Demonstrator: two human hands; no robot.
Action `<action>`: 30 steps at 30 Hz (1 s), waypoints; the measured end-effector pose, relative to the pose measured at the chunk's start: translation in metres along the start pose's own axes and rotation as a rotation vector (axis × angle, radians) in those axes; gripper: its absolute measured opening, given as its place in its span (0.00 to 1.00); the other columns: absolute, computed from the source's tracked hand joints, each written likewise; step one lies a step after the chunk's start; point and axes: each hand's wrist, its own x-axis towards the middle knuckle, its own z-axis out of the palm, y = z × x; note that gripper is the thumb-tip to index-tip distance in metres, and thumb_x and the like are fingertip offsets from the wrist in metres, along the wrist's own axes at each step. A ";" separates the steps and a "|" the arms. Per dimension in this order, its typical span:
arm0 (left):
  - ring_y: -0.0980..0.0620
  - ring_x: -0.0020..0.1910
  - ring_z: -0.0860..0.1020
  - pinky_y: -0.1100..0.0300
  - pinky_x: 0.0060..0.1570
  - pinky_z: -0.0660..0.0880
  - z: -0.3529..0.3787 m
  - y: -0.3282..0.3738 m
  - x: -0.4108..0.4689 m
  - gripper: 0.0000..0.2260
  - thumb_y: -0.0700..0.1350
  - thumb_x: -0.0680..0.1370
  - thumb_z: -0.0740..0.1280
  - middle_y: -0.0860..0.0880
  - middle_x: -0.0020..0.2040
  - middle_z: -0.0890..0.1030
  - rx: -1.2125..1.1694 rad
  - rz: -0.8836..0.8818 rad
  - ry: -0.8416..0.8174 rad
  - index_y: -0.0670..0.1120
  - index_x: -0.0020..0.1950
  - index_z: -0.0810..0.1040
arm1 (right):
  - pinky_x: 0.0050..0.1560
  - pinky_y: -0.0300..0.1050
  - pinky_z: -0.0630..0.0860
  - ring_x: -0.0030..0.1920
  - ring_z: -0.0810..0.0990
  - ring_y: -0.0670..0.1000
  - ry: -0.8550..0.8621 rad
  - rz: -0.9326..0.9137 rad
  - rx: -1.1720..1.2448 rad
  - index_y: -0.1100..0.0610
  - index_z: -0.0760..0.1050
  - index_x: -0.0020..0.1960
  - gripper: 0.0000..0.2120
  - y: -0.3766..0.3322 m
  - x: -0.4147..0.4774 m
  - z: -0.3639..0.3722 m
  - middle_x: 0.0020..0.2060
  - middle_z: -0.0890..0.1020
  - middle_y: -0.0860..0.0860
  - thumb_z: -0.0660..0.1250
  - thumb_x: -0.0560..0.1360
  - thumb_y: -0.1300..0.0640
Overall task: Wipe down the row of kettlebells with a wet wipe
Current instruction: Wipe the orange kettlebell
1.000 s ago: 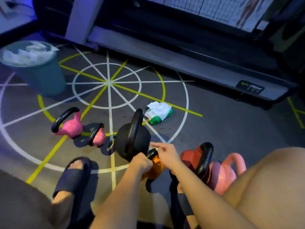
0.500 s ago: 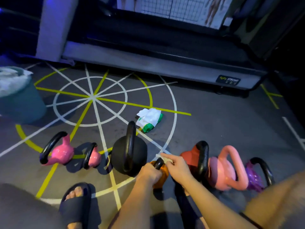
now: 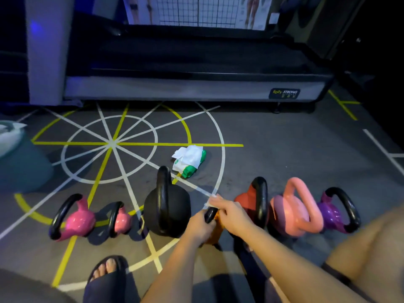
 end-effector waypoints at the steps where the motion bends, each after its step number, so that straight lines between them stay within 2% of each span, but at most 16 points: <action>1: 0.44 0.53 0.82 0.55 0.55 0.77 0.000 -0.003 -0.005 0.12 0.48 0.79 0.68 0.45 0.52 0.84 -0.006 0.001 0.016 0.47 0.61 0.78 | 0.69 0.22 0.49 0.74 0.64 0.41 -0.026 -0.027 -0.003 0.51 0.77 0.69 0.25 -0.002 -0.005 0.003 0.71 0.72 0.43 0.57 0.79 0.70; 3: 0.45 0.60 0.80 0.58 0.58 0.73 0.001 -0.006 -0.012 0.17 0.47 0.80 0.68 0.46 0.60 0.82 0.020 0.014 0.028 0.48 0.68 0.75 | 0.69 0.23 0.49 0.74 0.66 0.42 -0.041 -0.025 -0.003 0.52 0.77 0.69 0.24 -0.005 -0.003 0.003 0.70 0.74 0.45 0.57 0.79 0.70; 5: 0.45 0.63 0.78 0.58 0.59 0.72 0.002 -0.004 -0.015 0.19 0.48 0.81 0.67 0.45 0.63 0.81 0.033 0.028 0.020 0.48 0.71 0.72 | 0.65 0.23 0.54 0.71 0.71 0.48 -0.017 0.078 0.016 0.53 0.74 0.71 0.24 -0.003 0.014 -0.002 0.68 0.76 0.49 0.57 0.79 0.68; 7: 0.46 0.62 0.78 0.59 0.56 0.71 0.002 -0.003 -0.016 0.18 0.50 0.81 0.67 0.46 0.61 0.80 0.044 0.037 0.009 0.48 0.70 0.71 | 0.66 0.32 0.64 0.69 0.74 0.54 -0.052 0.207 -0.013 0.53 0.69 0.75 0.25 -0.002 0.028 -0.008 0.69 0.76 0.54 0.56 0.80 0.65; 9: 0.47 0.60 0.78 0.60 0.51 0.68 0.003 -0.006 -0.018 0.16 0.51 0.82 0.66 0.49 0.56 0.78 0.031 0.044 0.016 0.48 0.67 0.71 | 0.67 0.43 0.69 0.69 0.73 0.58 -0.110 0.238 -0.076 0.54 0.61 0.79 0.27 -0.003 0.027 -0.010 0.71 0.73 0.57 0.57 0.80 0.62; 12: 0.47 0.55 0.78 0.57 0.52 0.72 0.005 -0.013 -0.020 0.14 0.51 0.82 0.65 0.49 0.52 0.77 0.025 0.045 0.047 0.47 0.65 0.70 | 0.66 0.46 0.72 0.67 0.75 0.56 -0.100 0.179 -0.130 0.49 0.55 0.81 0.29 0.002 0.008 -0.001 0.70 0.72 0.57 0.58 0.82 0.59; 15: 0.45 0.56 0.79 0.53 0.55 0.75 0.005 -0.012 -0.014 0.13 0.51 0.83 0.64 0.45 0.55 0.80 0.030 0.070 0.035 0.47 0.64 0.69 | 0.72 0.38 0.63 0.73 0.68 0.47 -0.001 0.044 -0.063 0.46 0.64 0.77 0.28 0.003 -0.001 0.003 0.74 0.67 0.46 0.58 0.80 0.64; 16: 0.43 0.58 0.79 0.54 0.55 0.74 0.004 -0.009 -0.012 0.13 0.50 0.83 0.63 0.44 0.58 0.79 0.044 0.086 0.019 0.46 0.65 0.69 | 0.73 0.33 0.58 0.73 0.65 0.41 0.001 -0.026 -0.058 0.46 0.68 0.75 0.28 0.003 0.000 0.004 0.72 0.67 0.42 0.57 0.79 0.67; 18: 0.42 0.64 0.76 0.56 0.57 0.70 0.005 -0.002 -0.011 0.15 0.46 0.83 0.63 0.42 0.63 0.78 0.065 0.145 0.006 0.43 0.68 0.69 | 0.72 0.28 0.55 0.70 0.64 0.37 -0.059 -0.136 -0.112 0.50 0.73 0.72 0.27 0.002 0.002 0.007 0.69 0.70 0.41 0.57 0.78 0.70; 20: 0.43 0.64 0.76 0.62 0.52 0.66 0.007 0.000 -0.012 0.16 0.45 0.83 0.63 0.43 0.64 0.78 0.075 0.174 0.040 0.42 0.69 0.71 | 0.75 0.34 0.57 0.72 0.68 0.41 -0.120 -0.152 -0.170 0.50 0.76 0.70 0.25 0.005 0.009 0.005 0.69 0.74 0.45 0.57 0.78 0.69; 22: 0.48 0.56 0.78 0.67 0.44 0.64 0.010 -0.004 -0.012 0.14 0.47 0.82 0.64 0.47 0.58 0.79 0.037 0.148 0.057 0.45 0.67 0.73 | 0.75 0.42 0.62 0.71 0.73 0.50 -0.094 -0.071 -0.180 0.46 0.75 0.69 0.25 0.008 0.020 -0.002 0.68 0.76 0.49 0.56 0.78 0.65; 24: 0.57 0.44 0.76 0.73 0.37 0.67 0.014 -0.011 -0.012 0.10 0.48 0.82 0.66 0.54 0.49 0.78 -0.017 0.121 0.063 0.50 0.62 0.72 | 0.71 0.41 0.65 0.68 0.75 0.54 -0.073 0.041 -0.203 0.48 0.73 0.71 0.25 0.008 0.033 -0.009 0.67 0.76 0.52 0.55 0.79 0.65; 25: 0.60 0.43 0.76 0.75 0.37 0.68 0.015 -0.014 -0.011 0.09 0.48 0.82 0.66 0.56 0.47 0.77 -0.045 0.106 0.076 0.50 0.61 0.71 | 0.67 0.39 0.66 0.65 0.76 0.53 -0.068 0.053 -0.206 0.50 0.73 0.71 0.24 0.010 0.038 -0.008 0.64 0.77 0.52 0.55 0.79 0.65; 27: 0.55 0.52 0.80 0.70 0.48 0.71 0.014 -0.011 -0.012 0.12 0.48 0.82 0.66 0.53 0.53 0.80 -0.049 0.097 0.091 0.49 0.65 0.72 | 0.61 0.36 0.66 0.61 0.75 0.49 -0.054 0.000 -0.210 0.51 0.76 0.67 0.23 0.006 0.041 -0.003 0.59 0.76 0.49 0.56 0.78 0.67; 28: 0.50 0.59 0.79 0.67 0.54 0.70 0.015 -0.009 -0.012 0.16 0.48 0.82 0.66 0.50 0.59 0.80 -0.040 0.108 0.102 0.48 0.69 0.72 | 0.64 0.35 0.63 0.65 0.73 0.48 -0.063 -0.030 -0.194 0.51 0.77 0.66 0.23 0.007 0.040 0.003 0.61 0.75 0.48 0.57 0.78 0.68; 30: 0.46 0.68 0.74 0.66 0.59 0.65 0.017 -0.006 -0.012 0.20 0.45 0.83 0.64 0.46 0.68 0.77 -0.024 0.135 0.094 0.44 0.74 0.68 | 0.73 0.35 0.54 0.75 0.64 0.50 -0.128 -0.112 -0.205 0.55 0.76 0.69 0.24 0.011 0.031 0.015 0.72 0.70 0.51 0.56 0.78 0.70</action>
